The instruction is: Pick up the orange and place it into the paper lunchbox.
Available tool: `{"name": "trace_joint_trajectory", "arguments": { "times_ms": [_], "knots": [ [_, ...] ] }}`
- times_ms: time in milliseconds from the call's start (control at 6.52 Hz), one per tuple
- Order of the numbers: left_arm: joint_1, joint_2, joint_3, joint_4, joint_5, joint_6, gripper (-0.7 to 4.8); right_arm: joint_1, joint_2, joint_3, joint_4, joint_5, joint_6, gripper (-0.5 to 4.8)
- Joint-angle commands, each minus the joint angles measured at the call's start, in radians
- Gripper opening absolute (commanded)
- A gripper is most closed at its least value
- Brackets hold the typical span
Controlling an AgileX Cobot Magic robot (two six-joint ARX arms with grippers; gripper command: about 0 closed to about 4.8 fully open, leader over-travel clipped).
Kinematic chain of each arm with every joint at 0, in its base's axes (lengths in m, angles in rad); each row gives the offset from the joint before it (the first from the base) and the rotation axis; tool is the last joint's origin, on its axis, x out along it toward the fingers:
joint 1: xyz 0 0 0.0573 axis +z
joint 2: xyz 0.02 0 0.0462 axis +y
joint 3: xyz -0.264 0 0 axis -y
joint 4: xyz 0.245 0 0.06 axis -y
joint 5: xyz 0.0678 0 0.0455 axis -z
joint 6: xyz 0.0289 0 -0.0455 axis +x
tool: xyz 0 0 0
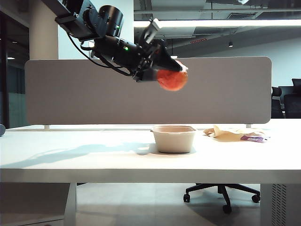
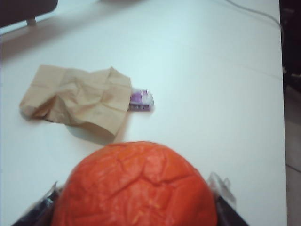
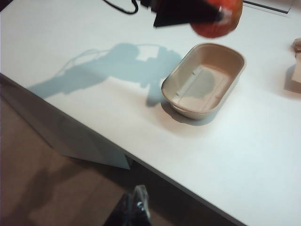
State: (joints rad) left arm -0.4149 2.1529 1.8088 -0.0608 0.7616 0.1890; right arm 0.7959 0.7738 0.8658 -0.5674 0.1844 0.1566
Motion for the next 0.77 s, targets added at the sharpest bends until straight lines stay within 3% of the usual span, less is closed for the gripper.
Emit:
{"name": "trace_joint_trajectory", "arguments": {
  "times_ms": [153,307,767],
  "knots": [
    [-0.034,0.021,0.003,-0.101,-0.110,0.127,3.99,0.000,-0.013,0.004,-0.035,0.023,-0.002,-0.02],
    [-0.034,0.066,0.003,-0.165,-0.171,0.130,3.99,0.000,-0.019,0.003,-0.036,0.024,-0.002,-0.02],
    [-0.036,0.102,0.003,-0.147,-0.266,0.129,3.99,0.000,-0.018,0.003,-0.035,0.023,-0.002,-0.02]
  ]
}}
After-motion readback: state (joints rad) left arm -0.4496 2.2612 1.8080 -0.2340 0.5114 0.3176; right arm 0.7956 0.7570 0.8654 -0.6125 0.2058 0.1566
